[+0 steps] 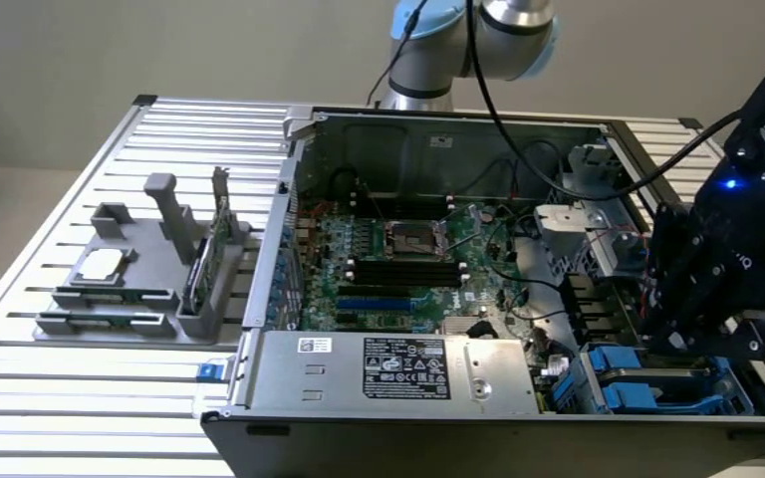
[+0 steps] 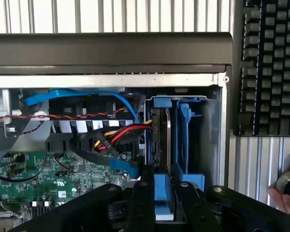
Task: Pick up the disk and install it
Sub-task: 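Insert the first disk wire, then insert the second disk wire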
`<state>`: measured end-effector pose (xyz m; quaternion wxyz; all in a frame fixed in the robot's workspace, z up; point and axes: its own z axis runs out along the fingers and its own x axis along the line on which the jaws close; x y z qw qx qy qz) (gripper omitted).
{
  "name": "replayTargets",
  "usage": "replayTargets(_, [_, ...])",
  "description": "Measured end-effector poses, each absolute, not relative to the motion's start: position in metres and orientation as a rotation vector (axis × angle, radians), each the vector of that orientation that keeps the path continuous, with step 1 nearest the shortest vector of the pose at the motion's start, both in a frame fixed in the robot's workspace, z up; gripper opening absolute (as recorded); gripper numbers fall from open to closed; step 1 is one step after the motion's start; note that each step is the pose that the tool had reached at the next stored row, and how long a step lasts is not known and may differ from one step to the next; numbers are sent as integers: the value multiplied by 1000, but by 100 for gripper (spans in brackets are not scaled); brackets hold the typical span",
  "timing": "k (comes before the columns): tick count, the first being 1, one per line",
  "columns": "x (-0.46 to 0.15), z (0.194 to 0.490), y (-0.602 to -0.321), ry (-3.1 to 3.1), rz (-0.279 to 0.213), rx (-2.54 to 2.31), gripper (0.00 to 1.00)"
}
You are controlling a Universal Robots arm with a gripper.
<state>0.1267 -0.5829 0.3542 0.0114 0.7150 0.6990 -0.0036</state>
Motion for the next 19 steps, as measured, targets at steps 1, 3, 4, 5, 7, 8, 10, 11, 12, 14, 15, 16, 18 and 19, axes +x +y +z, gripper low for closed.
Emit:
replayTargets(1, [123, 355, -583, 2180, -12, 2230, 24])
replayTargets(3, [119, 355, -583, 2180, -12, 2230, 24])
replayTargets(4, [118, 355, -583, 2181, -12, 2230, 24])
replayTargets(5, [118, 355, -583, 2181, -12, 2230, 24])
replayTargets(7, [118, 355, -583, 2181, -12, 2230, 24])
replayTargets(8, [118, 355, -583, 2181, -12, 2230, 24])
replayTargets(10, [118, 355, -583, 2181, -12, 2230, 24])
replayTargets(11, [118, 355, -583, 2181, -12, 2230, 24])
replayTargets(12, [118, 355, -583, 2181, -12, 2230, 24])
replayTargets(14, [118, 355, -583, 2181, -12, 2230, 24])
replayTargets(15, [118, 355, -583, 2181, -12, 2230, 24])
replayTargets(16, [118, 355, -583, 2181, -12, 2230, 24])
replayTargets(18, [118, 355, -583, 2181, -12, 2230, 24])
replayTargets(19, [118, 355, -582, 2181, -12, 2230, 24])
